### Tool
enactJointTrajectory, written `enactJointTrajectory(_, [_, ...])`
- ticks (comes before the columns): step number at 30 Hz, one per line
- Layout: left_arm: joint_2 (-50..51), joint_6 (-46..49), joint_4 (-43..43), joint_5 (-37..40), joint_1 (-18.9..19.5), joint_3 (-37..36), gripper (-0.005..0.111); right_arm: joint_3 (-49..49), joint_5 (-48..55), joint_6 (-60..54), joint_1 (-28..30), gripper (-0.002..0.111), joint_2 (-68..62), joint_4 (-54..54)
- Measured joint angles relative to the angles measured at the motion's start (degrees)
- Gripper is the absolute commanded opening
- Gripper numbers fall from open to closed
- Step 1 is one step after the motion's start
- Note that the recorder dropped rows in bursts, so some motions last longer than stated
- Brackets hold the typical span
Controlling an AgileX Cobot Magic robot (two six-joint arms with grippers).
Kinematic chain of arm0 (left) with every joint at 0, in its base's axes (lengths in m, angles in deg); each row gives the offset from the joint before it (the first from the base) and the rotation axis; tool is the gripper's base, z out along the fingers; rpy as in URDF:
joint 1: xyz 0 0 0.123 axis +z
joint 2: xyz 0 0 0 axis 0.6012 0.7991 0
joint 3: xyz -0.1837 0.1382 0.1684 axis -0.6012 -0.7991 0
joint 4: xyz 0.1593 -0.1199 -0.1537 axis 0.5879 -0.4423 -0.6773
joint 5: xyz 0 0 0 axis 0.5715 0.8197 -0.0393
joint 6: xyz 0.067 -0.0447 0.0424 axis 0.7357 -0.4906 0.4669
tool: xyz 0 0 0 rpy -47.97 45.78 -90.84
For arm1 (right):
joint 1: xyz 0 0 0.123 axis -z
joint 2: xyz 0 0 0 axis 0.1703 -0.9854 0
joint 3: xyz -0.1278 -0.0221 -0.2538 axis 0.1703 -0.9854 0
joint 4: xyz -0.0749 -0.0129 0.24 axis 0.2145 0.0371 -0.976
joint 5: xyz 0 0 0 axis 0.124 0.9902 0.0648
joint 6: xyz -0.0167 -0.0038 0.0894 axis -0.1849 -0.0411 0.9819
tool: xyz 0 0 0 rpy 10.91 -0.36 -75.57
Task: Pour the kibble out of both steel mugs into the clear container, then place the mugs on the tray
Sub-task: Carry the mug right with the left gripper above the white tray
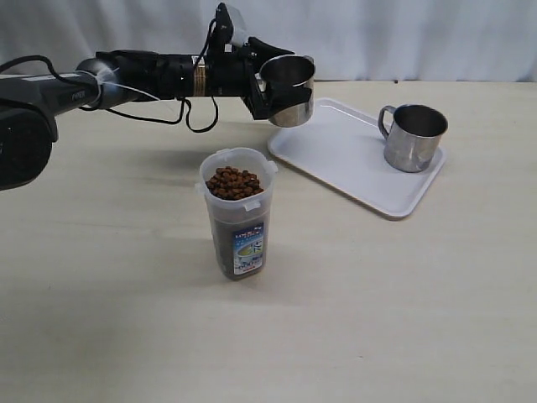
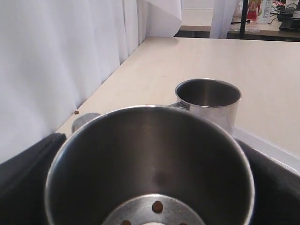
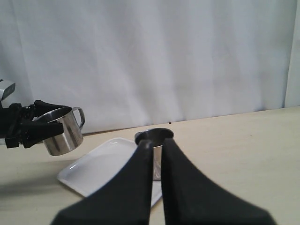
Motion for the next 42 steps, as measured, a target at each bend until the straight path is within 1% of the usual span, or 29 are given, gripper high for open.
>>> enactJointTrajectory(7, [0.00,0.01,-0.09,-0.49,0.00,0.00,0.000,0.00,0.00,0.00,0.00,0.005,0.00,0.00])
enactJointTrajectory(11, [0.00,-0.03,-0.23,-3.73,0.21,0.00,0.000,0.00,0.00,0.00,0.00,0.005,0.00,0.00])
enactJointTrajectory(15, [0.00,-0.03,-0.35,-10.05,2.74,0.00,0.000,0.00,0.00,0.00,0.00,0.005,0.00,0.00])
enactJointTrajectory(18, [-0.10,-2.25,-0.65,-10.61,5.25,0.00,0.000,0.00,0.00,0.00,0.00,0.005,0.00,0.00])
enactJointTrajectory(20, [-0.75,-3.76,0.43,-10.61,5.96,0.00,0.000,0.00,0.00,0.00,0.00,0.005,0.00,0.00])
enactJointTrajectory(28, [-5.37,-8.18,4.25,-10.61,5.38,0.00,0.000,0.00,0.00,0.00,0.00,0.005,0.00,0.00])
enactJointTrajectory(35, [-10.12,-16.22,10.12,-10.91,4.64,0.00,0.000,0.00,0.00,0.00,0.00,0.005,0.00,0.00])
enactJointTrajectory(38, [-12.64,-17.62,11.40,-10.91,4.17,-1.93,0.000,0.00,0.00,0.00,0.00,0.005,0.00,0.00])
enactJointTrajectory(42, [-18.11,-17.28,11.94,-10.91,4.06,-8.60,0.000,0.00,0.00,0.00,0.00,0.005,0.00,0.00])
